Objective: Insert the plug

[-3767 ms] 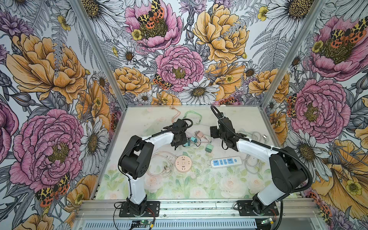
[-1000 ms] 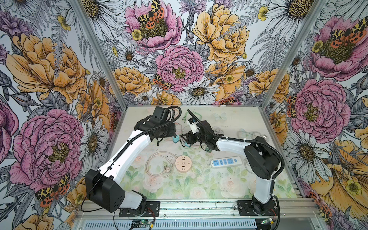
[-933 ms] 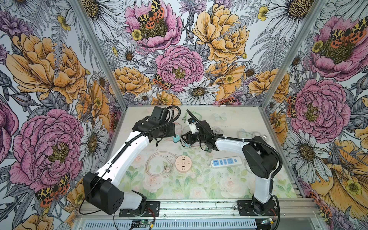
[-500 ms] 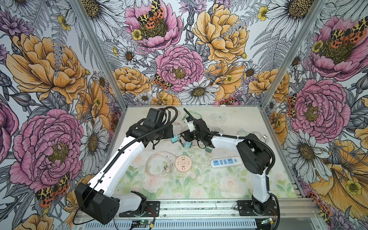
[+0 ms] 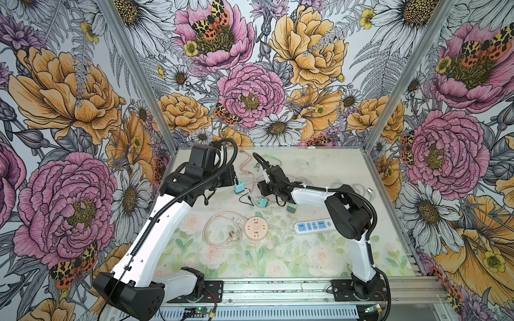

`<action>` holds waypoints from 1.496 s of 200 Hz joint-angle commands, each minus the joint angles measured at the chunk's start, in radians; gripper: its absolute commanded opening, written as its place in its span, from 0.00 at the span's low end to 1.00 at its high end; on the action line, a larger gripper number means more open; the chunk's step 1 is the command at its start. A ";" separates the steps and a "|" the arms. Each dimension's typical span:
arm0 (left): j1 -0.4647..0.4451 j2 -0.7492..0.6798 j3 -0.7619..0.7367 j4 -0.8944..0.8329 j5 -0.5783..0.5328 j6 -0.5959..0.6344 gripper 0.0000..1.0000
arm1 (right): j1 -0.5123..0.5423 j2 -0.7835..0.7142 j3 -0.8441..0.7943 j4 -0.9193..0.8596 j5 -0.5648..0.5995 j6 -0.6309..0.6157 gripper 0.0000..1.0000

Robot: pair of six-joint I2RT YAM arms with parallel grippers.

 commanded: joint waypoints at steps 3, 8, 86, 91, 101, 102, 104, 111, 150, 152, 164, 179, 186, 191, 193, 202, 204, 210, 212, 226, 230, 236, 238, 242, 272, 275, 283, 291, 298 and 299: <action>0.029 -0.011 0.068 -0.004 0.025 0.012 0.00 | -0.013 0.019 0.026 -0.016 0.090 -0.015 0.53; 0.032 -0.008 0.082 -0.014 0.013 0.015 0.00 | -0.019 0.016 0.023 -0.018 0.097 -0.013 0.53; 0.143 0.029 0.090 -0.053 -0.153 -0.032 0.00 | -0.144 -0.086 -0.060 -0.025 0.117 0.059 0.53; 0.155 0.028 0.081 -0.052 -0.167 -0.035 0.00 | -0.145 -0.095 -0.066 -0.025 0.113 0.056 0.53; 0.173 0.026 0.062 -0.052 -0.194 -0.043 0.00 | -0.148 -0.113 -0.081 -0.025 0.106 0.053 0.53; 0.174 0.025 0.060 -0.052 -0.197 -0.045 0.00 | -0.147 -0.114 -0.082 -0.025 0.105 0.053 0.53; 0.179 0.026 0.059 -0.052 -0.201 -0.045 0.00 | -0.147 -0.117 -0.085 -0.025 0.102 0.054 0.53; 0.187 0.024 0.046 -0.052 -0.216 -0.046 0.00 | -0.148 -0.129 -0.094 -0.025 0.093 0.051 0.53; 0.213 0.055 -0.010 -0.038 -0.254 -0.032 0.00 | -0.146 -0.182 -0.139 -0.025 0.040 0.065 0.53; 0.212 0.059 -0.014 -0.035 -0.254 -0.031 0.00 | -0.147 -0.185 -0.142 -0.025 0.039 0.066 0.53; 0.211 0.075 -0.044 -0.007 -0.243 -0.032 0.00 | -0.147 -0.200 -0.156 -0.025 0.032 0.070 0.53; 0.211 0.096 -0.088 0.041 -0.215 -0.041 0.00 | -0.148 -0.218 -0.172 -0.025 0.025 0.072 0.53; 0.211 0.104 -0.110 0.062 -0.203 -0.049 0.00 | -0.146 -0.227 -0.180 -0.025 0.022 0.071 0.53; 0.211 0.111 -0.124 0.076 -0.193 -0.055 0.00 | -0.147 -0.233 -0.185 -0.025 0.019 0.071 0.53; 0.211 0.113 -0.131 0.082 -0.189 -0.057 0.00 | -0.147 -0.235 -0.188 -0.026 0.017 0.071 0.53; 0.206 0.126 -0.156 0.102 -0.175 -0.066 0.00 | -0.148 -0.247 -0.197 -0.027 0.008 0.072 0.53; 0.207 0.128 -0.160 0.105 -0.171 -0.070 0.00 | -0.148 -0.249 -0.199 -0.026 0.006 0.073 0.53; 0.201 0.135 -0.179 0.119 -0.167 -0.077 0.00 | -0.147 -0.257 -0.206 -0.026 0.002 0.073 0.53; 0.199 0.137 -0.184 0.125 -0.166 -0.079 0.00 | -0.147 -0.258 -0.208 -0.026 0.000 0.073 0.53; 0.182 0.157 -0.220 0.157 -0.148 -0.091 0.00 | -0.147 -0.274 -0.223 -0.026 -0.008 0.074 0.53; 0.177 0.163 -0.228 0.164 -0.146 -0.094 0.00 | -0.147 -0.278 -0.228 -0.027 -0.008 0.076 0.53; 0.167 0.172 -0.238 0.174 -0.144 -0.097 0.00 | -0.147 -0.282 -0.234 -0.026 -0.008 0.077 0.53; 0.164 0.176 -0.242 0.178 -0.143 -0.100 0.00 | -0.148 -0.283 -0.236 -0.026 -0.008 0.078 0.53; 0.158 0.183 -0.247 0.184 -0.140 -0.101 0.00 | -0.147 -0.287 -0.240 -0.027 -0.009 0.079 0.53; 0.115 0.223 -0.264 0.217 -0.121 -0.108 0.00 | -0.147 -0.299 -0.260 -0.027 -0.025 0.083 0.53; 0.113 0.226 -0.264 0.219 -0.116 -0.109 0.00 | -0.148 -0.299 -0.261 -0.028 -0.029 0.084 0.53; 0.111 0.229 -0.274 0.233 -0.100 -0.111 0.00 | -0.147 -0.300 -0.264 -0.028 -0.037 0.089 0.53; 0.113 0.229 -0.284 0.246 -0.086 -0.113 0.00 | -0.146 -0.300 -0.267 -0.028 -0.045 0.095 0.53; 0.118 0.231 -0.292 0.257 -0.071 -0.113 0.00 | -0.145 -0.300 -0.270 -0.029 -0.049 0.098 0.53; 0.120 0.231 -0.294 0.258 -0.069 -0.113 0.00 | -0.146 -0.300 -0.270 -0.028 -0.050 0.099 0.53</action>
